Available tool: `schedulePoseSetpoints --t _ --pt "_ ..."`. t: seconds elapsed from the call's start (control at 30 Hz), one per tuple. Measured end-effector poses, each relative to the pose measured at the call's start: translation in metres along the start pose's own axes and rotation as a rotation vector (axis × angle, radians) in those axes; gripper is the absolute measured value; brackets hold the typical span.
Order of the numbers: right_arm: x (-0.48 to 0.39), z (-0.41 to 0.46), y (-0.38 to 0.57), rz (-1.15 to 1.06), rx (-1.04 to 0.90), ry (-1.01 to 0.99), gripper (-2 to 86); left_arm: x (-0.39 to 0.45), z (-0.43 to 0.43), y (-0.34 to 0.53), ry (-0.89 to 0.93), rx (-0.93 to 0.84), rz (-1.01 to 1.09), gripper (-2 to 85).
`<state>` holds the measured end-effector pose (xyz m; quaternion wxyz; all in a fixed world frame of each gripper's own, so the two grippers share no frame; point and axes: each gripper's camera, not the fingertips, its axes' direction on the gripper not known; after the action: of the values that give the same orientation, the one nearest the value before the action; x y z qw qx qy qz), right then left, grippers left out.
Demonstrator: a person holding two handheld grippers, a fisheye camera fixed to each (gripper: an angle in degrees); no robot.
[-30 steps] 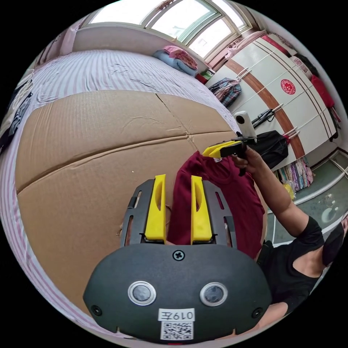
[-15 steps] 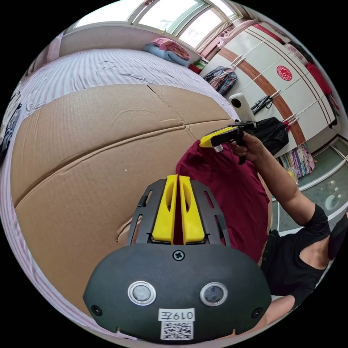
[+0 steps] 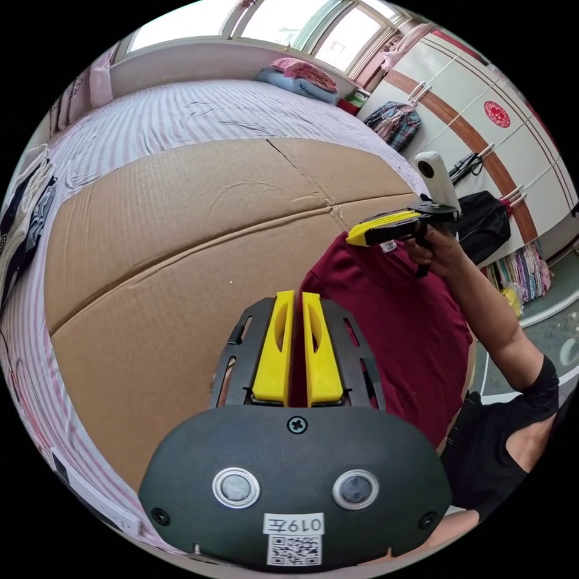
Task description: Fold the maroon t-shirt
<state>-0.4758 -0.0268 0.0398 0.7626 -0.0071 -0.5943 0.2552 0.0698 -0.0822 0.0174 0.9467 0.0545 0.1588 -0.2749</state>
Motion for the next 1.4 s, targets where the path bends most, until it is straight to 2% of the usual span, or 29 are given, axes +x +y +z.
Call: schedulePoseSetpoints --t 0.2,0.33,0.43,0.53,0.6,0.67,0.73,0.87,1.03,1.3,1.4 --pt "-0.002 0.005 0.037 -0.011 0.012 0.024 5.4 -0.01 -0.008 0.001 0.007 -0.008 -0.042 0.7" --pt "-0.007 -0.007 0.081 -0.021 0.093 -0.004 6.2 -0.022 -0.027 0.01 0.045 0.04 -0.087 0.8" --pt "-0.044 -0.016 0.129 -0.118 0.174 -0.041 4.4 -0.018 -0.053 0.031 0.029 0.097 -0.105 1.0" --pt "-0.116 -0.02 0.208 -0.287 0.266 0.028 3.4 0.004 -0.082 0.084 0.0 0.191 -0.087 1.5" --pt "-0.155 -0.015 0.264 -0.358 0.31 0.085 3.4 0.02 -0.09 0.139 -0.087 0.212 -0.116 2.1" --pt "-0.193 0.008 0.332 -0.387 0.352 0.145 4.0 0.016 -0.091 0.182 -0.129 0.226 -0.206 2.8" --pt "-0.212 0.036 0.366 -0.371 0.342 0.18 5.3 0.0 -0.09 0.221 -0.093 0.259 -0.317 4.1" --pt "-0.251 0.121 0.402 -0.392 0.291 0.216 9.7 -0.038 -0.087 0.275 0.122 0.364 -0.477 7.9" --pt "-0.302 0.202 0.418 -0.484 0.221 0.368 10.4 -0.055 -0.083 0.272 0.171 0.358 -0.554 8.4" --pt "-0.313 0.251 0.446 -0.489 0.189 0.357 9.8 -0.07 -0.085 0.257 0.144 0.336 -0.6 3.1" --pt "-0.319 0.269 0.442 -0.519 0.213 0.43 9.1 -0.079 -0.092 0.259 0.144 0.351 -0.61 2.4"
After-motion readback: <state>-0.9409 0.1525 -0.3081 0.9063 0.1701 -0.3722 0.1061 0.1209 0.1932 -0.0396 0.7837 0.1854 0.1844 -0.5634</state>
